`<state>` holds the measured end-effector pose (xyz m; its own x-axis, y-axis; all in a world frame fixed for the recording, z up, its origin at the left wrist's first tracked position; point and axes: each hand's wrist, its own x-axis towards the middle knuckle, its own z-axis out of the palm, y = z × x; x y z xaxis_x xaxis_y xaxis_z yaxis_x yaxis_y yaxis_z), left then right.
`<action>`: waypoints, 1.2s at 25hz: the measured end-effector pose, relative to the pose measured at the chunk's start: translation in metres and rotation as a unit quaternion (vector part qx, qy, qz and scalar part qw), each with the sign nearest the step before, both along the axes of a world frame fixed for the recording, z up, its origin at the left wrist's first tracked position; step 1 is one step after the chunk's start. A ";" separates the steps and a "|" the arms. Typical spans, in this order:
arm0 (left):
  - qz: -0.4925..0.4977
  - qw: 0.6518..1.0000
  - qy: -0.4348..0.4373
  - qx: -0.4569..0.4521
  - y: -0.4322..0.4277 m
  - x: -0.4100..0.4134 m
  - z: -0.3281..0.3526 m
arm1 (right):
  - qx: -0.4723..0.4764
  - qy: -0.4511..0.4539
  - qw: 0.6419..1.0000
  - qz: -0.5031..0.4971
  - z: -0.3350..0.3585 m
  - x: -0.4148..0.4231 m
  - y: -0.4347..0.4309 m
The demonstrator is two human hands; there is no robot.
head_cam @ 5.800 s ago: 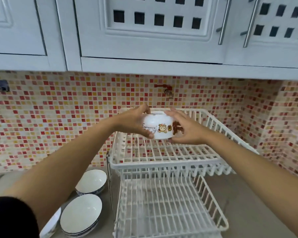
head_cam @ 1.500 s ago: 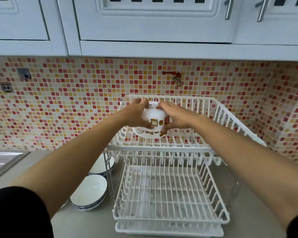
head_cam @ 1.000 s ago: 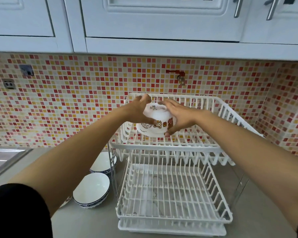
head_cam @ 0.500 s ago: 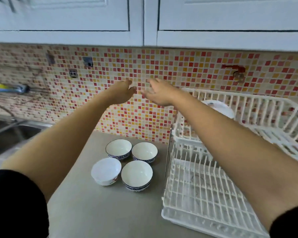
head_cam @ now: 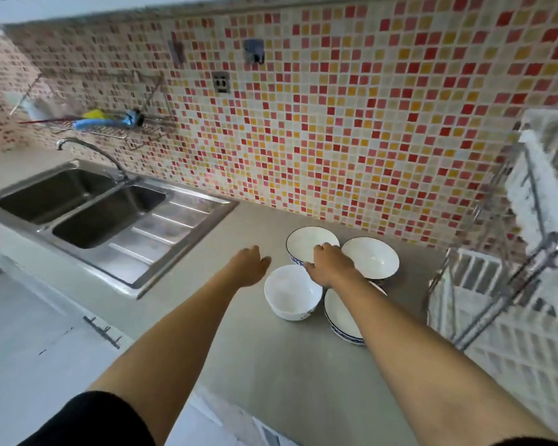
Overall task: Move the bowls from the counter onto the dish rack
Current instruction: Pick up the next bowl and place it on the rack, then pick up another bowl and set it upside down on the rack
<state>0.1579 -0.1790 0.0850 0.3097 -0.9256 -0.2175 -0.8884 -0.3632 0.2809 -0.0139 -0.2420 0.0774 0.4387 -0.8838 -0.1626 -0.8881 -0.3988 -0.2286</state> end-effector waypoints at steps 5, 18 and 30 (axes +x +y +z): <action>0.022 0.997 0.052 0.051 -0.006 0.008 -0.074 | -0.006 0.057 0.998 -0.029 -0.081 0.010 -0.017; 0.131 0.965 0.221 0.048 -0.020 0.007 -0.094 | -0.095 0.089 0.991 -0.027 -0.087 0.025 -0.023; 0.080 0.840 0.486 -0.226 -0.020 -0.024 0.117 | 0.051 -0.444 0.885 -0.133 0.147 -0.007 0.005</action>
<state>0.1343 -0.1993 0.2023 0.3174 -0.9453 -0.0760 -0.1094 -0.1161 0.9872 -0.0207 -0.2372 0.2242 0.2129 -0.9754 0.0574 -0.4003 -0.1406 -0.9055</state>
